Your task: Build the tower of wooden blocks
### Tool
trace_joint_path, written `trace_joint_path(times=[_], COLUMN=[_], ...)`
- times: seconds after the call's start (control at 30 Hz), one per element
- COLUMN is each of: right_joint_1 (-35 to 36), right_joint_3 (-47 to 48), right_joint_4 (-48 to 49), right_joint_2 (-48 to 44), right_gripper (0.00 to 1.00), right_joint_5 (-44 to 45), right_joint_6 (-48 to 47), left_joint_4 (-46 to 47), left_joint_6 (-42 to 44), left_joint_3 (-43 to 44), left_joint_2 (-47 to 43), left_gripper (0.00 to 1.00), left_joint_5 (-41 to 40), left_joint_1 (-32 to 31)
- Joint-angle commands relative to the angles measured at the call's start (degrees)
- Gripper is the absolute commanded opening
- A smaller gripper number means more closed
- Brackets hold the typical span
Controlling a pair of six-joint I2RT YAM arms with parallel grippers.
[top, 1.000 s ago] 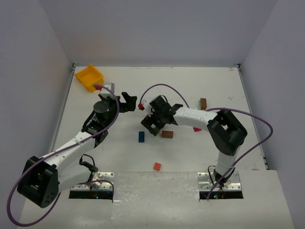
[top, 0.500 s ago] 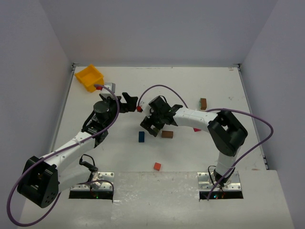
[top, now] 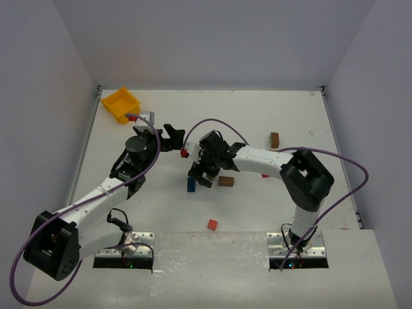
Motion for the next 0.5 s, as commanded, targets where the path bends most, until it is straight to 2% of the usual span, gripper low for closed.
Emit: trace_joint_path(times=[0.0, 0.33, 0.47], right_joint_1=[1.7, 1.5, 1.1], right_joint_3=[1.1, -1.1, 0.2], right_joint_4=[3.1, 5.7, 4.1], right_joint_2=[-0.6, -1.8, -0.3], right_gripper=[0.99, 0.99, 0.99], right_joint_5=[-2.0, 14.7, 17.1], right_joint_6=[-4.7, 3.2, 6.2], left_joint_4=[2.4, 2.3, 2.1], left_joint_6=[-0.9, -0.8, -0.9], left_joint_3=[0.2, 0.2, 0.1], left_joint_2=[-0.2, -0.2, -0.4], left_gripper=[1.0, 1.0, 1.0], left_joint_5=[0.4, 0.6, 1.1], left_joint_1=[0.3, 0.3, 0.3])
